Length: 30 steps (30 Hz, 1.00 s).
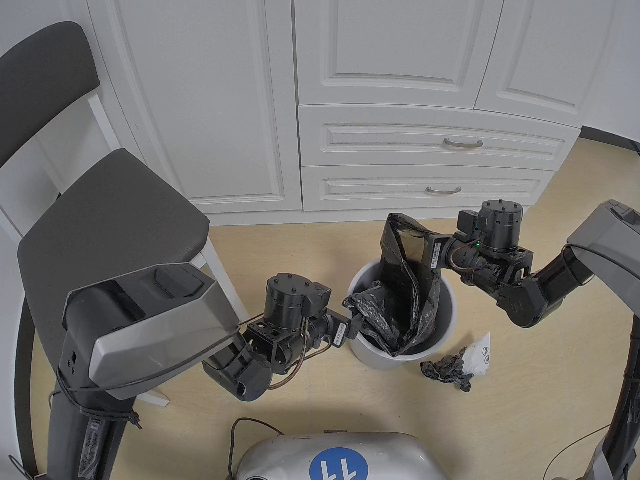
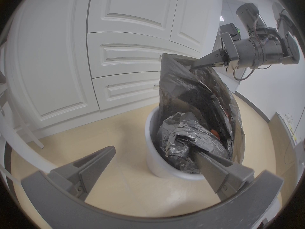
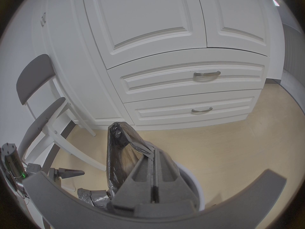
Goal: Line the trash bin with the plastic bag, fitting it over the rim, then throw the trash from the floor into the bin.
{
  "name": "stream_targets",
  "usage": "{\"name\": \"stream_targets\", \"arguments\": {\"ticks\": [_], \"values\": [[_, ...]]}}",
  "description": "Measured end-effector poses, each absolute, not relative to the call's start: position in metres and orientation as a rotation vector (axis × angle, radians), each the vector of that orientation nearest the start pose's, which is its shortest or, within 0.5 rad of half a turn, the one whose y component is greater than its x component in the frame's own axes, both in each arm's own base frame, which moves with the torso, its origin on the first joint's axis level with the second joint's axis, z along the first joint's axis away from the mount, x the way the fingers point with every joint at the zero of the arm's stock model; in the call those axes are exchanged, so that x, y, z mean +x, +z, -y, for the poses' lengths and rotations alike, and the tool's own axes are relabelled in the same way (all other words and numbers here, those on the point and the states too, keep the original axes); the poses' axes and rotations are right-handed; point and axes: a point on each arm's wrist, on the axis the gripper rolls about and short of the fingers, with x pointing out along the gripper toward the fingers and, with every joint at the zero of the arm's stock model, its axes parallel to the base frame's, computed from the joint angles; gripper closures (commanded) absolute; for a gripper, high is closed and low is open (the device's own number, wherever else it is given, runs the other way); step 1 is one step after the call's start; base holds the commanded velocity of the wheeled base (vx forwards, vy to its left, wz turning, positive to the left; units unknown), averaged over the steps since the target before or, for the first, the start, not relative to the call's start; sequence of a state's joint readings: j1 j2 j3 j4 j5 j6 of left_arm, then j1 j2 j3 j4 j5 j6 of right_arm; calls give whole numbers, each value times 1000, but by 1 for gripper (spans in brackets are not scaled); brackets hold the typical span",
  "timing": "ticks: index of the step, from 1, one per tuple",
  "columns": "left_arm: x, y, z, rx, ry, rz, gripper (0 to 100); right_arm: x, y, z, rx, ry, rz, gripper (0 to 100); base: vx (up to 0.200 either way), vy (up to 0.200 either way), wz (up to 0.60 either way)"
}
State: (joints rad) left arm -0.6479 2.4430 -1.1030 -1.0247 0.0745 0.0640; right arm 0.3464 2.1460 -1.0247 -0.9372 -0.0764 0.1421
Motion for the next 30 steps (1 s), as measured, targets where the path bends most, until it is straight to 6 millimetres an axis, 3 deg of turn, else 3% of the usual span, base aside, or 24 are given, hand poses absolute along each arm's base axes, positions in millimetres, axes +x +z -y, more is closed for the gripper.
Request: {"name": "stream_targets", "arguments": {"ticks": [9, 16, 26, 30], "values": [[367, 20, 284, 131, -604, -186, 0, 383, 110, -136, 104, 255, -196, 100, 0, 0, 0], [361, 28, 302, 110, -641, -128, 0, 382, 109, -138, 102, 259, -199, 100, 0, 0, 0], [359, 17, 307, 221, -651, -274, 0, 381, 108, -140, 100, 265, -205, 100, 0, 0, 0], [368, 25, 312, 239, -647, -270, 0, 381, 107, -140, 100, 266, -205, 100, 0, 0, 0]]}}
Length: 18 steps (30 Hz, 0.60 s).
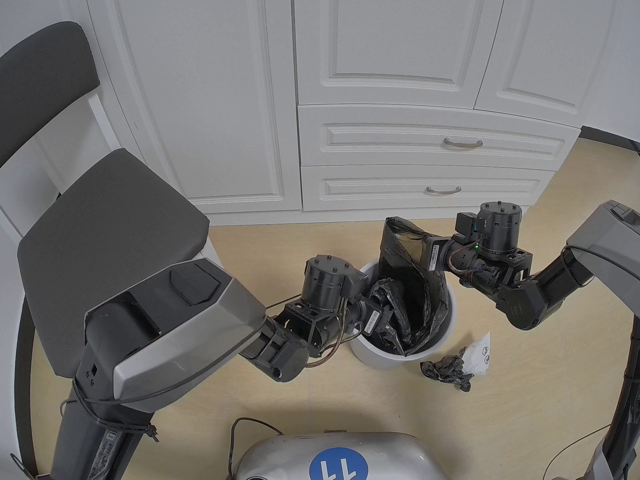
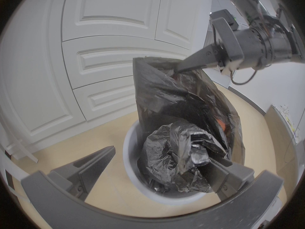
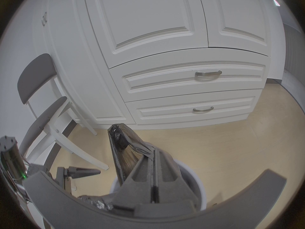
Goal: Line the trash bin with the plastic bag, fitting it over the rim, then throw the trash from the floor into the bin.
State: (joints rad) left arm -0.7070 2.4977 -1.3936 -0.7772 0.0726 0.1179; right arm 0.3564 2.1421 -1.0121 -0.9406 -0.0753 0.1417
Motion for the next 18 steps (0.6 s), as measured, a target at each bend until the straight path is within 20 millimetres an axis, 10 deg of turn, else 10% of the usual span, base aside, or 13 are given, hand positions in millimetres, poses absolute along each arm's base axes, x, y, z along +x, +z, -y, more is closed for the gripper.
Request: {"name": "stream_targets", "arguments": {"ticks": [2, 3, 18], "values": [[373, 29, 317, 240, -646, -259, 0, 380, 107, -140, 100, 267, -204, 100, 0, 0, 0], [376, 31, 319, 240, -647, -254, 100, 380, 107, -140, 100, 268, -206, 100, 0, 0, 0], [387, 23, 334, 264, -570, -269, 100, 380, 110, -129, 78, 240, -196, 100, 0, 0, 0]]}}
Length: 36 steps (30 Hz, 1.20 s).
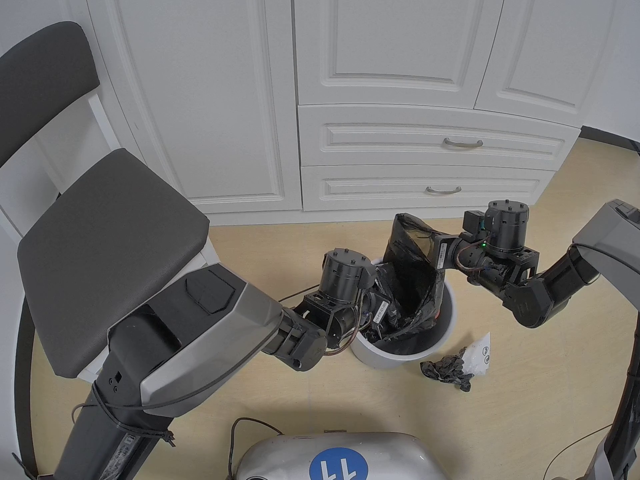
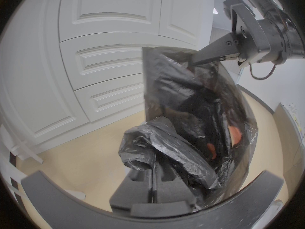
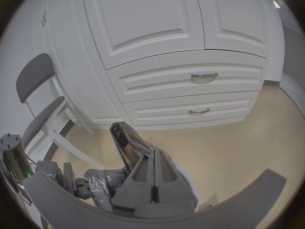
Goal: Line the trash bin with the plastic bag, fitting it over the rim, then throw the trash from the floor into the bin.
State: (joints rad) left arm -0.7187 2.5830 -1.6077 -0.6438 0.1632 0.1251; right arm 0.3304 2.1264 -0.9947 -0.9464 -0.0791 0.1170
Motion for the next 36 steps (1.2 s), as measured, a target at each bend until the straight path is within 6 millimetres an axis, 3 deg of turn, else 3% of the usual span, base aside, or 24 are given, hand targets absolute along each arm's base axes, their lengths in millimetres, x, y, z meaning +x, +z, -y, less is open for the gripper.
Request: {"name": "stream_targets", "arguments": {"ticks": [5, 12, 25, 30, 36], "values": [[378, 21, 322, 293, -477, -313, 100, 377, 111, -113, -10, 203, -195, 100, 0, 0, 0], [350, 29, 307, 275, -399, -362, 100, 361, 106, -86, -182, 122, -240, 100, 0, 0, 0], [309, 58, 304, 178, -375, -342, 100, 295, 67, -70, -404, 60, -471, 100, 0, 0, 0], [302, 50, 300, 114, -369, -342, 100, 282, 59, -68, -422, 73, -516, 100, 0, 0, 0], [293, 32, 298, 117, -379, -366, 100, 282, 52, -74, -423, 92, -520, 100, 0, 0, 0]]}}
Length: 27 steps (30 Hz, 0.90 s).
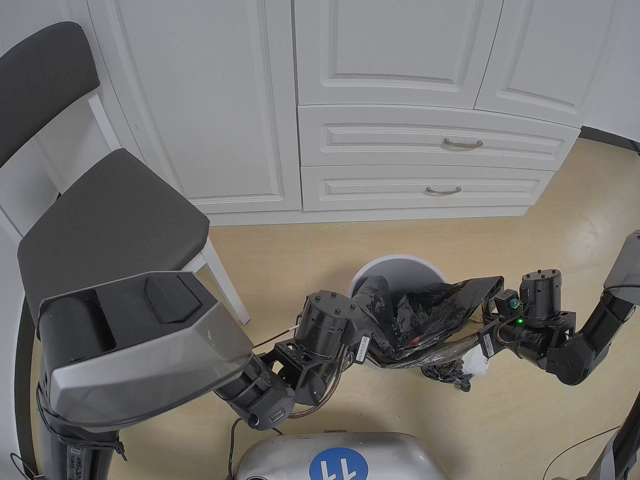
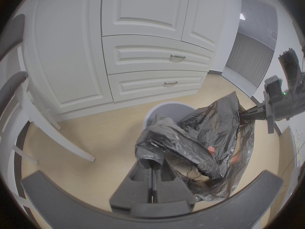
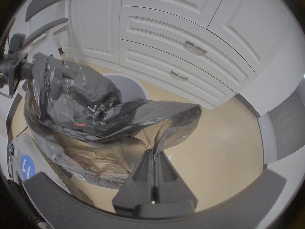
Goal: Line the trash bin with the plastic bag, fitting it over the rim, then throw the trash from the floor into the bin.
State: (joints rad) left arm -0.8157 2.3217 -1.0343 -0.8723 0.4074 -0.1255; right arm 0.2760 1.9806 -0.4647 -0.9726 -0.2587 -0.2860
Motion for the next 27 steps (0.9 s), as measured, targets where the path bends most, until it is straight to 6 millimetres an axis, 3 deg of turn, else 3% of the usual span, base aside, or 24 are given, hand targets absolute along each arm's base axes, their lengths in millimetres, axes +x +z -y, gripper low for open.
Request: {"name": "stream_targets", "arguments": {"ticks": [7, 12, 27], "values": [[290, 16, 297, 89, -379, -365, 100, 294, 46, -85, -400, 98, -399, 100, 0, 0, 0], [289, 6, 292, 82, -376, -364, 100, 298, 30, -89, -412, 103, -385, 100, 0, 0, 0], [267, -13, 278, 165, -417, -459, 100, 270, 8, -78, -612, 167, -521, 100, 0, 0, 0]]}}
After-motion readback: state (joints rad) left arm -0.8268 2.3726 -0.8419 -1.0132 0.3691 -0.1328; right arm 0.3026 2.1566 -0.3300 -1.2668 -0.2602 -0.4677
